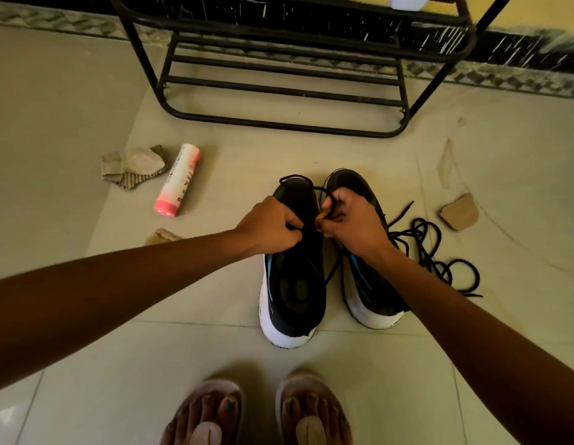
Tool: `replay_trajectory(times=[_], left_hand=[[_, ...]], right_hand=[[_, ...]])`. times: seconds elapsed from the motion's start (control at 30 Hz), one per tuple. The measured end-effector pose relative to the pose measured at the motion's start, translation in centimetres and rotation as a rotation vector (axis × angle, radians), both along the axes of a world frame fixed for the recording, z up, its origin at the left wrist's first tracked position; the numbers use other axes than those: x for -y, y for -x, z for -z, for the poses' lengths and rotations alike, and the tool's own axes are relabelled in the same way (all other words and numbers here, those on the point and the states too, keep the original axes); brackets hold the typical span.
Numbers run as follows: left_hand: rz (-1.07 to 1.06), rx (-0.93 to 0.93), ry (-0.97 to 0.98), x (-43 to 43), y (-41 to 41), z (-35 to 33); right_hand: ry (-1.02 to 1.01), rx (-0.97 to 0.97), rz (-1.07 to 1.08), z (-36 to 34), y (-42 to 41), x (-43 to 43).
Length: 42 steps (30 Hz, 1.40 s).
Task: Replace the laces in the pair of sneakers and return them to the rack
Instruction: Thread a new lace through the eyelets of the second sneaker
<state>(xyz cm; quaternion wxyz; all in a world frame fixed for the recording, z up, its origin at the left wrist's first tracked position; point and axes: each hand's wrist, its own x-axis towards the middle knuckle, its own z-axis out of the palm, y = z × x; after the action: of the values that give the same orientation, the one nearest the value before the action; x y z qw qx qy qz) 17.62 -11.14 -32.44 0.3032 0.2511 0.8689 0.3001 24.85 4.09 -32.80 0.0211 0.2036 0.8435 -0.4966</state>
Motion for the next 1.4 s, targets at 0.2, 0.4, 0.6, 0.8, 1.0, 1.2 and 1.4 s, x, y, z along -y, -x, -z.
replay_trajectory(times=[0.2, 0.4, 0.6, 0.8, 1.0, 1.2, 1.4], left_hand=[[-0.172, 0.115, -0.096, -0.2, -0.6, 0.3], [-0.23, 0.061, -0.128, -0.4, -1.1, 1.3], [-0.214, -0.001, -0.146, -0.3, -1.1, 2.0], [-0.217, -0.055, -0.115, -0.7, -1.0, 3.0], [-0.208, -0.08, -0.114, -0.5, -1.1, 2.9], [-0.364, -0.065, -0.202, 0.2, -1.8, 2.0], [-0.614, 0.372, -0.748, 1.1, -1.5, -1.7]], right_hand=[[-0.083, -0.034, -0.018, 0.1, -0.2, 0.3], [-0.099, -0.041, -0.001, 0.4, -0.4, 0.4], [-0.09, -0.035, -0.016, 0.7, -0.4, 0.8], [-0.059, -0.034, 0.01, 0.9, -0.3, 1.1], [0.172, 0.154, -0.083, -1.1, -1.0, 0.9], [-0.147, 0.332, -0.304, -0.7, -2.2, 2.0], [-0.2, 0.353, -0.245, -0.4, -2.2, 2.7]])
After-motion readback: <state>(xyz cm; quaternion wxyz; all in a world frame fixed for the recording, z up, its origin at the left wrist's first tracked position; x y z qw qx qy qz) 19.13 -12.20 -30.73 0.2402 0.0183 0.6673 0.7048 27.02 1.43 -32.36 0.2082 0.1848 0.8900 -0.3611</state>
